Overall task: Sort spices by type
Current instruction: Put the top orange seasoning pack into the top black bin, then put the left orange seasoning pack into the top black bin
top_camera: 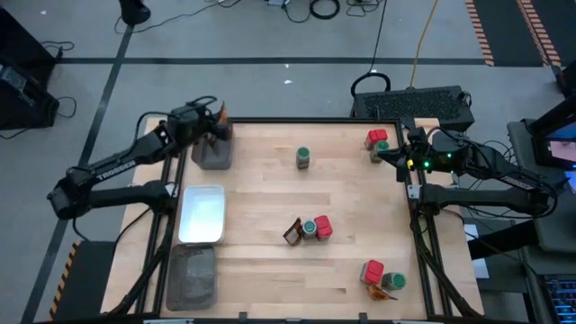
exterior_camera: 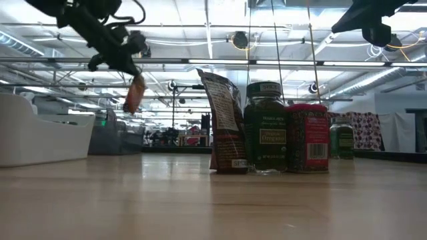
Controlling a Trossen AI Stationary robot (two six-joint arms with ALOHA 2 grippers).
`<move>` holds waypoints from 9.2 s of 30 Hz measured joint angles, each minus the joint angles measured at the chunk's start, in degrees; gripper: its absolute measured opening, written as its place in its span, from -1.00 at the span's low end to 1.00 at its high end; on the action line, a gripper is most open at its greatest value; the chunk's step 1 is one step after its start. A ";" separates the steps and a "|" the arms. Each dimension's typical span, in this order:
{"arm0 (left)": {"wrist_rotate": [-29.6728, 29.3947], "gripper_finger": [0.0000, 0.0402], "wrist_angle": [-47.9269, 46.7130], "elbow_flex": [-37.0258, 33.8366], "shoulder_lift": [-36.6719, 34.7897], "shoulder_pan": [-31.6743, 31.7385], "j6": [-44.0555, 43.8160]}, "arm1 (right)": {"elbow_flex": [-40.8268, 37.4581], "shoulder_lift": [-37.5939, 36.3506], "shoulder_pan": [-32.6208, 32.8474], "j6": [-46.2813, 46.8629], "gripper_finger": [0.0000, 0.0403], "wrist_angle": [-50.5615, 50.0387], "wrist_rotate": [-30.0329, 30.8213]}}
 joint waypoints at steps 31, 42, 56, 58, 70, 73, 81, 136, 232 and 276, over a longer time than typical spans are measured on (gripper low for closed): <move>-17.19 -1.00 4.98 -4.19 12.30 0.04 -2.87 | 0.00 0.00 -0.02 0.00 -1.00 0.00 0.00; -19.67 -1.00 8.78 -4.19 20.90 0.06 -4.47 | 0.00 0.00 0.00 0.00 -1.00 0.00 0.00; -19.91 -0.77 8.38 -4.19 23.83 0.02 -4.42 | 0.00 0.00 0.00 -0.72 -1.00 0.00 0.00; -19.71 -0.68 8.37 -4.17 23.79 0.00 -4.45 | 0.00 0.00 -0.01 -1.38 -1.00 0.02 0.02; -15.09 -0.19 7.89 -4.12 21.51 0.02 -4.35 | 0.00 0.02 0.00 -1.37 -1.00 0.02 0.24; -15.09 -0.11 8.01 -4.12 19.66 0.02 -3.64 | 0.00 0.02 -0.02 -1.33 -1.00 0.03 0.24; -10.84 -0.06 6.36 -1.51 12.06 0.02 -0.76 | 0.00 0.00 -0.02 -1.42 -1.00 0.02 0.22; 18.05 -0.06 -20.88 40.77 49.51 -47.83 -23.90 | 0.00 7.99 0.07 -12.09 -0.88 0.87 -10.62; 11.69 -1.00 -42.45 14.64 17.32 5.39 -1.39 | 0.00 23.30 1.79 -0.07 -0.75 18.69 -10.62; 10.99 -0.16 -34.13 7.49 17.36 10.58 -2.18 | 0.00 23.30 1.79 -1.75 -0.75 18.51 -10.38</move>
